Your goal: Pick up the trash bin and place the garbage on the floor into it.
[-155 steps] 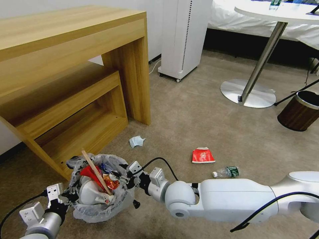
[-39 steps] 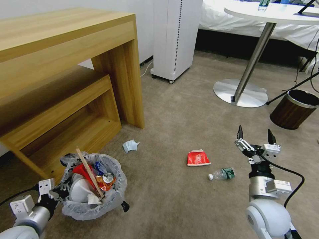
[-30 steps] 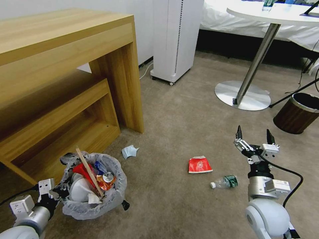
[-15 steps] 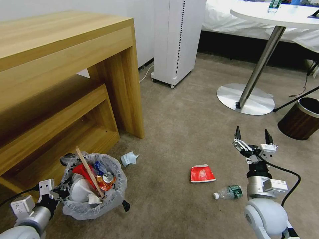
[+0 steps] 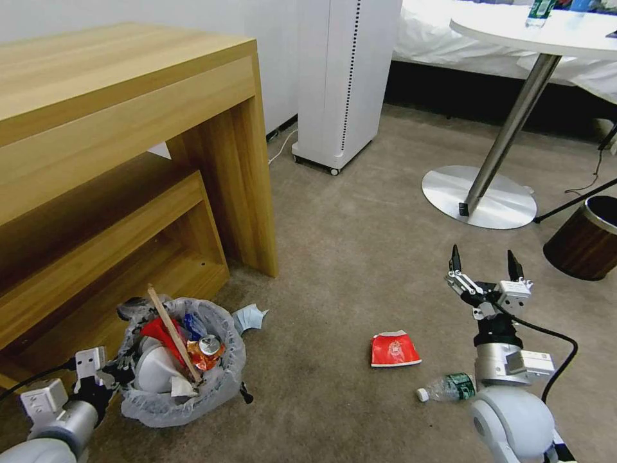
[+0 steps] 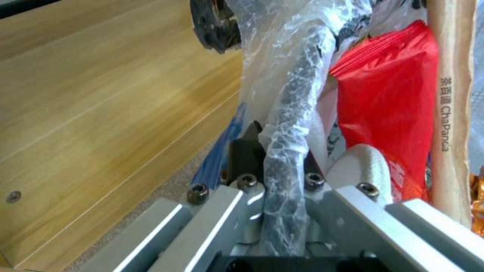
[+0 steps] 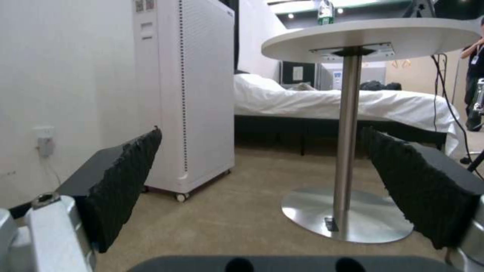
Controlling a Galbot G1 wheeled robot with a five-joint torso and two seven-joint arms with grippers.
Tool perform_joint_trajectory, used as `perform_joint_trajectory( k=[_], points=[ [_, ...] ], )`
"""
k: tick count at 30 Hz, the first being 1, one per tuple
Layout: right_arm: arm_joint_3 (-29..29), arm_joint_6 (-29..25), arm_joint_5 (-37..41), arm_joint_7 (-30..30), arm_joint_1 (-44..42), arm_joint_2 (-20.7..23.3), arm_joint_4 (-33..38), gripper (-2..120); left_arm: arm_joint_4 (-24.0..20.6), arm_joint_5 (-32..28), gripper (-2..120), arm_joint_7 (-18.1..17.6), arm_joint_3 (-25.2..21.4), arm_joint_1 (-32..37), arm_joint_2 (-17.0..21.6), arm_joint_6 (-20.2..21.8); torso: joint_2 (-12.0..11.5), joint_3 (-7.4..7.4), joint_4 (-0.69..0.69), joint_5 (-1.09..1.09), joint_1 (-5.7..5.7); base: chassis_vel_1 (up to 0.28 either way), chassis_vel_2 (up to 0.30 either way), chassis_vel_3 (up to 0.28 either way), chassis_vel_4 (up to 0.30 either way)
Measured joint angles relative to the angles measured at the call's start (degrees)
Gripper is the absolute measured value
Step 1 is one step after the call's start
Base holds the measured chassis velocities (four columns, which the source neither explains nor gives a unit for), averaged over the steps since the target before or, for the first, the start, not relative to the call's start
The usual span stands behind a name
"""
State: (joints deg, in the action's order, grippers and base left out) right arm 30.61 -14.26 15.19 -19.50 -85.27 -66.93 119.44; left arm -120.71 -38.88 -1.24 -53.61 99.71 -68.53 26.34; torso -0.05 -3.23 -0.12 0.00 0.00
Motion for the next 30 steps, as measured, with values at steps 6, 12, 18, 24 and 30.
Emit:
perform_joint_trajectory(
  k=[6,12,18,24,30],
  points=[
    [0.00,-0.06,0.57,-0.06,0.02,0.94,0.03,100,-0.42,0.01,0,-0.05,-0.31,0.74,0.02,0.14,0.00,0.00,0.00,0.00,0.00,0.000,0.000,0.000,0.000],
    [-0.43,0.46,1.64,-1.06,0.01,1.65,-0.29,100,-0.88,0.01,0,-0.17,-1.21,2.39,0.20,0.43,0.00,0.00,0.00,0.00,0.00,0.000,0.000,0.000,0.000],
    [-0.57,1.55,3.54,-2.14,0.17,2.96,-0.27,100,-2.12,-0.16,0,-0.75,-1.84,4.10,0.12,1.32,0.00,0.00,0.00,0.00,0.00,0.000,0.000,0.000,0.000],
    [-0.69,3.74,6.96,-3.81,0.10,4.66,-0.19,100,-4.39,0.11,0,-0.91,-1.96,7.05,-0.19,2.08,0.00,0.00,0.00,0.01,0.00,0.000,0.000,0.000,0.000],
    [-1.71,7.35,11.15,-6.37,-0.08,7.31,-0.69,100,-5.28,0.71,0,-0.97,-1.77,8.26,-0.46,2.20,0.00,0.00,0.00,0.00,0.00,0.000,0.000,0.000,0.000]
  ],
)
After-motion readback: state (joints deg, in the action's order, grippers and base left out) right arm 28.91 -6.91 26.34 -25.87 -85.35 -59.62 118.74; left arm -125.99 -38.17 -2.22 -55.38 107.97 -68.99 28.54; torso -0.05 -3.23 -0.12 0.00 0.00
